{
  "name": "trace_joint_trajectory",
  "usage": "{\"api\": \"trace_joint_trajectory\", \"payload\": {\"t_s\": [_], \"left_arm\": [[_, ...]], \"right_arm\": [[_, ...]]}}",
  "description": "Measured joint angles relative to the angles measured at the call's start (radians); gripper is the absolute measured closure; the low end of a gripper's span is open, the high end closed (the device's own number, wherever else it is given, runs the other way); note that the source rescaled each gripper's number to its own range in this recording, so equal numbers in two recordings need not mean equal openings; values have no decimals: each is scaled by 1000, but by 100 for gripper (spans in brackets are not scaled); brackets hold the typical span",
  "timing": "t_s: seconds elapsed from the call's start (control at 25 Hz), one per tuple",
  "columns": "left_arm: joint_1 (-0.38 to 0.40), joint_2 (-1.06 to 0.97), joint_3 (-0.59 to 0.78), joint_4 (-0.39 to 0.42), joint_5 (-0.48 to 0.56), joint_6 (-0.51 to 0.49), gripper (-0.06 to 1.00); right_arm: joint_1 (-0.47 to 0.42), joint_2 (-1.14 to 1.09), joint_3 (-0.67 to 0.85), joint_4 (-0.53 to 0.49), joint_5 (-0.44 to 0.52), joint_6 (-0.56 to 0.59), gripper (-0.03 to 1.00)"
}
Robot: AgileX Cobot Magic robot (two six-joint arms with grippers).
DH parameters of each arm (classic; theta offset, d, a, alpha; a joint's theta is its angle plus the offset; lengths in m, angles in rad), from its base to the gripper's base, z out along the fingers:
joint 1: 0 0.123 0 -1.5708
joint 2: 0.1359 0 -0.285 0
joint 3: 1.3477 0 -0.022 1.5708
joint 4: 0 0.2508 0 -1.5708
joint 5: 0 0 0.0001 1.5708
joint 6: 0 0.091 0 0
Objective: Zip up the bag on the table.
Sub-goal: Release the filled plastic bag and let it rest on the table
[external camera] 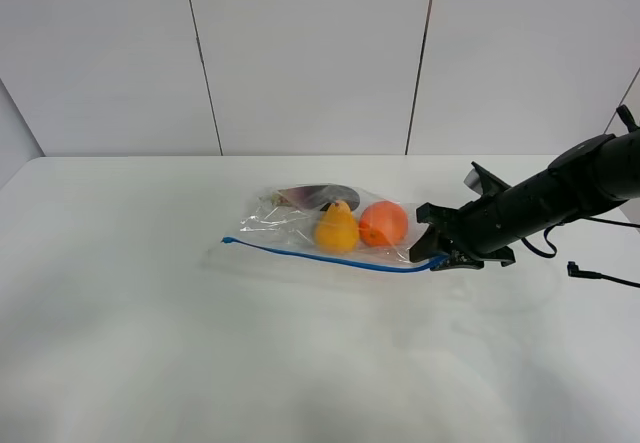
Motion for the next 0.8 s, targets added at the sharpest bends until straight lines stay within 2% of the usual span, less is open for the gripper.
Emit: {"api": "trace_joint_trajectory", "payload": {"t_s": [0.08,0.16,0.52,0.64,0.8], "left_arm": [[0,0,0,0,0,0,27],[0,0,0,0,0,0,27],[0,0,0,0,0,0,27],[0,0,0,0,0,0,27],[0,0,0,0,0,0,27]], "right_arm": [[0,0,0,0,-4,0,7],[0,0,0,0,-7,0,1],[0,0,-2,-14,-19,0,-3],[0,0,-33,-106,-5,13,-3],[0,-26,-95,-293,-4,101,-3]]}}
